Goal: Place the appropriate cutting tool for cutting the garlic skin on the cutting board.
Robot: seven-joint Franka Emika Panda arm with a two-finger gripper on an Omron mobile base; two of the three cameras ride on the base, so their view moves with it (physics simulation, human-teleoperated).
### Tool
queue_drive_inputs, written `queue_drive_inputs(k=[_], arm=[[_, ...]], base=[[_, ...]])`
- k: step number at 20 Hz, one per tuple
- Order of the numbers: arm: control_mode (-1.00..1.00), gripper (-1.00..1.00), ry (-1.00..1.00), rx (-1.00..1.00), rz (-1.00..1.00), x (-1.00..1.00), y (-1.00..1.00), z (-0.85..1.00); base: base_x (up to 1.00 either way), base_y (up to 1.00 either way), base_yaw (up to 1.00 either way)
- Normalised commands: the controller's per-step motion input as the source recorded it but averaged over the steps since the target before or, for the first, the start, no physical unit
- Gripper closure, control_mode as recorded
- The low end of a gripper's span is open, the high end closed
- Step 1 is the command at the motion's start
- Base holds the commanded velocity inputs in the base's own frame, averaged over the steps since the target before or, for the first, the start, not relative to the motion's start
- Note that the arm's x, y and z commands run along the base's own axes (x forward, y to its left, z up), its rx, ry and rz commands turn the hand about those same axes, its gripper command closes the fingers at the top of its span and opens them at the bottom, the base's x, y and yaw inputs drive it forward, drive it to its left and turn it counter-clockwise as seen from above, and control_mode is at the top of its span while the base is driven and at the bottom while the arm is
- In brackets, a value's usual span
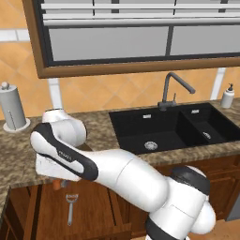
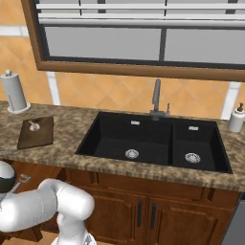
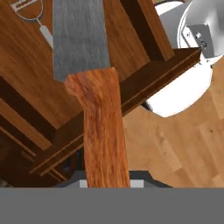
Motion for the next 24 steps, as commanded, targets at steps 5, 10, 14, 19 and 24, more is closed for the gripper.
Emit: queue_drive_inputs(k=[5, 10, 14, 19, 24], arm=[[-1.00, 1.00, 0.05, -0.27, -0.17, 1.00, -0.09, 0.05], [-1.00, 1.00, -0.04, -0.26, -0.13, 0.94, 0.00, 0.00], [-1.00, 1.00, -0.08, -0.23, -0.04, 0.90, -0.04, -0.35], [-1.00, 1.00, -0.20, -0.06, 0.05, 0.28, -0.07, -0.42], [-1.00, 1.00, -0.13, 0.00, 0.13, 0.38, -0.29, -0.15]], base=[[0.00, 0.00, 0.00], [0.00, 0.00, 0.00], [0.00, 0.00, 0.00], [0.00, 0.00, 0.00], [0.00, 0.00, 0.00]])
